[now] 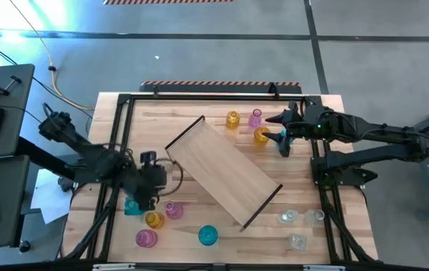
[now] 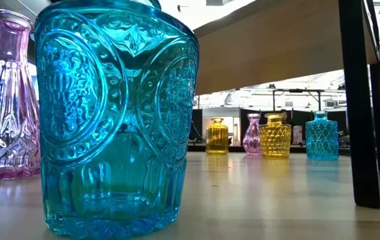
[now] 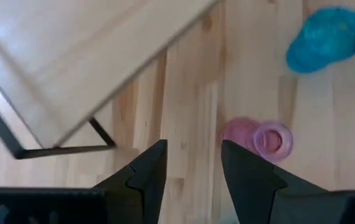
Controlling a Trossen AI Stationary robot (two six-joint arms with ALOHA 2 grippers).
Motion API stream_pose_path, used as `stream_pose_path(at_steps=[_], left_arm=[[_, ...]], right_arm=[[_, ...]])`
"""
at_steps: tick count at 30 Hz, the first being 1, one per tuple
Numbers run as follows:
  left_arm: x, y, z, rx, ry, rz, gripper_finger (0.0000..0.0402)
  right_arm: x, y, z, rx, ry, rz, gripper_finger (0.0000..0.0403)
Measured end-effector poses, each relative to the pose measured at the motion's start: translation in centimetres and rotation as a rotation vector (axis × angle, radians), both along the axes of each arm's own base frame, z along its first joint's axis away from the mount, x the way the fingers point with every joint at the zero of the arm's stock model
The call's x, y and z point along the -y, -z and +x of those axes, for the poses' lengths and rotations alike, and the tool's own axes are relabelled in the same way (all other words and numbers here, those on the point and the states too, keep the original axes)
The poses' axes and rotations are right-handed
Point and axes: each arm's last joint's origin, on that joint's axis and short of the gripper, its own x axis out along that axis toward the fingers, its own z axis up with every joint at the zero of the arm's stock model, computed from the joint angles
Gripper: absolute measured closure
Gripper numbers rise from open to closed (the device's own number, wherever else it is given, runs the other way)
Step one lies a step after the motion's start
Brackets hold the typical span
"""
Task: Sort vases onto shelf
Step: Put the middle pink flower vase on the shelf
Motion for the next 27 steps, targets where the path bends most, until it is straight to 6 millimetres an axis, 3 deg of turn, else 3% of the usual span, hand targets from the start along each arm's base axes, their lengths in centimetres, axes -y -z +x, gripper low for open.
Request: stream_pose_path(at_steps=[10, 22, 27], left_arm=[[1.1, 2.9, 0.4, -0.098, 0.093, 0.027, 0.0259], [1.9, 2.8, 1.8, 0.004, 0.177, 0.006, 0.0259], [1.6, 2.8, 2.1, 0.031, 0.126, 0.012, 0.0259]], right_arm=[[-0.1, 0.2, -0.1, -0.003, 0.017, 0.068, 0.0174], [-0.1, 0.3, -0.1, -0.014, 0.026, 0.088, 0.0174], [-0.1, 0.4, -0.1, -0.015, 0.026, 0.088, 0.0174]])
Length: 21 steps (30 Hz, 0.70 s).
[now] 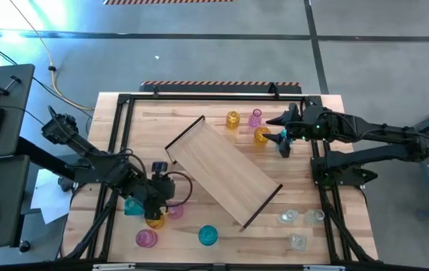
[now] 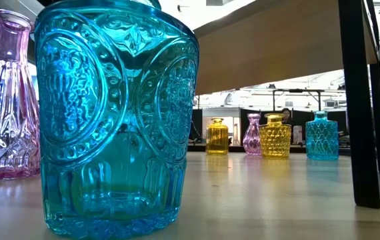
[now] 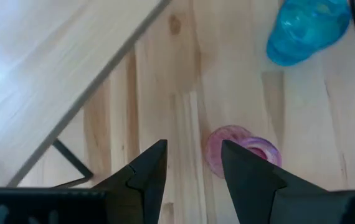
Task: Sort vases onto shelf
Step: Put the middle pink flower vase on the shelf
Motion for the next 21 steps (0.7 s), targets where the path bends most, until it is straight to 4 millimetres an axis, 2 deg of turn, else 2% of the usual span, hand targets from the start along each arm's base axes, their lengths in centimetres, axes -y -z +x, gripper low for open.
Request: stream_pose_path(at_steps=[5, 11, 16, 21], left_arm=[[0.1, 0.1, 0.1, 0.001, -0.034, -0.017, 0.0250], [-0.2, 0.1, 0.3, -0.006, -0.127, -0.089, 0.0209], [0.1, 0.8, 0.6, -0.049, -0.113, -0.090, 0.0180], [1.0, 2.2, 1.1, -0.128, -0.059, -0.079, 0.0175]], right_arm=[[0.0, 0.0, 0.0, -0.003, 0.000, 0.000, 0.0174], [0.0, 0.1, 0.0, -0.012, 0.000, 0.001, 0.0174], [0.0, 0.2, -0.1, -0.016, 0.003, 0.014, 0.0174], [0.0, 1.0, 0.0, -0.038, 0.006, 0.023, 0.0174]])
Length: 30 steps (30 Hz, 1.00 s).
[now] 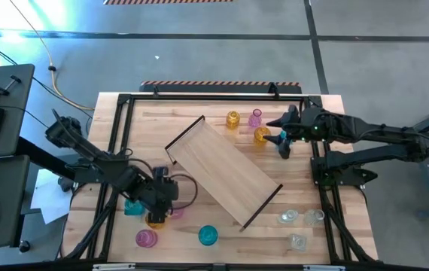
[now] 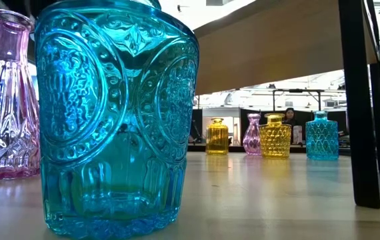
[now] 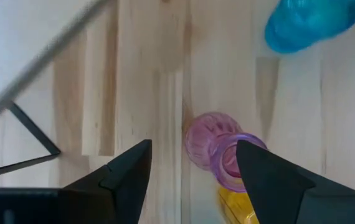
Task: Sort vases onto shelf
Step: Put the middle pink flower vase on the shelf
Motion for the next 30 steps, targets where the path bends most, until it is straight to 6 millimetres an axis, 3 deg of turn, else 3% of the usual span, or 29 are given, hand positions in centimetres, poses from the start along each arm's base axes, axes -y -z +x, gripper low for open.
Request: stream_pose_path(at_steps=[14, 30], left_arm=[[0.43, 1.14, 0.50, -0.058, 0.038, 0.032, 0.0179], [0.52, 1.22, 0.88, -0.064, 0.050, -0.036, 0.0264]], right_arm=[[0.02, 0.30, 0.03, -0.011, 0.017, 0.021, 0.0174], [0.02, 0.31, 0.04, -0.009, 0.020, 0.027, 0.0174]])
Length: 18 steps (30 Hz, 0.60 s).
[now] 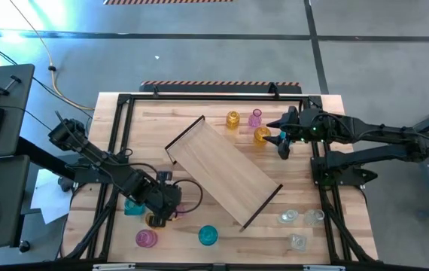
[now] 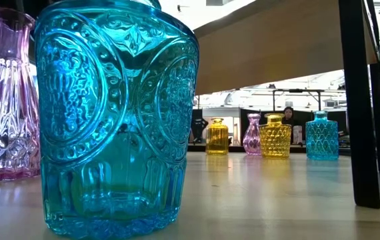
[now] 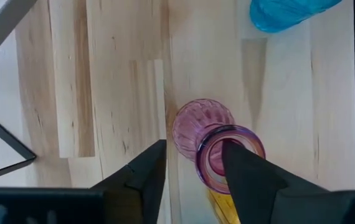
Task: Sort vases onto shelf
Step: Put the middle pink flower vase on the shelf
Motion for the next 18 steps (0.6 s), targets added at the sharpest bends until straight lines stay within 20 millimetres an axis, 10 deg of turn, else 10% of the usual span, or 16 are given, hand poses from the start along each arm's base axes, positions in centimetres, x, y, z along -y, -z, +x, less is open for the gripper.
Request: stream_pose_path(at_steps=[18], left_arm=[[0.02, -0.07, 0.09, -0.003, 0.035, -0.019, 0.0384]], right_arm=[[-0.02, 0.00, 0.01, 0.001, -0.006, 0.003, 0.0174]])
